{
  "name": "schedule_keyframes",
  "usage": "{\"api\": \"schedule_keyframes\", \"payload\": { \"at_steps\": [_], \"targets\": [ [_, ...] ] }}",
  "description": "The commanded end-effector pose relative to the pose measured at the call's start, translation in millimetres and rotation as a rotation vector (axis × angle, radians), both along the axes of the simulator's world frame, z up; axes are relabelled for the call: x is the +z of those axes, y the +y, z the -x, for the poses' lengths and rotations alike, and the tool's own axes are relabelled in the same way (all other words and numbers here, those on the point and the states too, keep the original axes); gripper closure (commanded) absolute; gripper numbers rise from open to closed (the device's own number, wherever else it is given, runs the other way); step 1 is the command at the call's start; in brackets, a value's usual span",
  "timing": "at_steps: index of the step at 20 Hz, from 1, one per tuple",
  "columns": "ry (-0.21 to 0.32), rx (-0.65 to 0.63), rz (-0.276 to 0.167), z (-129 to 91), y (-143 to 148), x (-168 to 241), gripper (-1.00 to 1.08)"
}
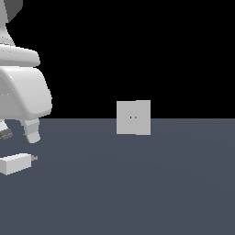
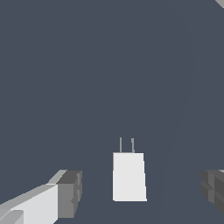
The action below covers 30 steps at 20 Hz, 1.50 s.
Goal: Plug the charger into the wall socket.
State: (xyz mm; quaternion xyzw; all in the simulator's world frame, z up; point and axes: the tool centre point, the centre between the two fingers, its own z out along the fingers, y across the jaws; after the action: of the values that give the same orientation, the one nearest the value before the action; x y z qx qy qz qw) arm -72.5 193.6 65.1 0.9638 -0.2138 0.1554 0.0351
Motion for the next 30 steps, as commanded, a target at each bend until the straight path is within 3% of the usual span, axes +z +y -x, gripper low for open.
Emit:
{"api": "schedule_keyframes", "payload": {
  "at_steps": [1, 10, 26, 27, 30],
  "targets": [
    [-0.005, -0.009, 0.001, -0.4, 2.4, -1.8, -0.92],
    [-0.006, -0.011, 0.002, -0.2, 3.7, -6.9, -0.92],
    [-0.007, -0.014, 0.002, -0.2, 3.6, -53.3, -0.92],
    [-0.007, -0.014, 0.002, -0.2, 3.6, -53.3, 1.08],
    [-0.007, -0.014, 0.002, -0.2, 3.6, -53.3, 1.08]
  ]
}}
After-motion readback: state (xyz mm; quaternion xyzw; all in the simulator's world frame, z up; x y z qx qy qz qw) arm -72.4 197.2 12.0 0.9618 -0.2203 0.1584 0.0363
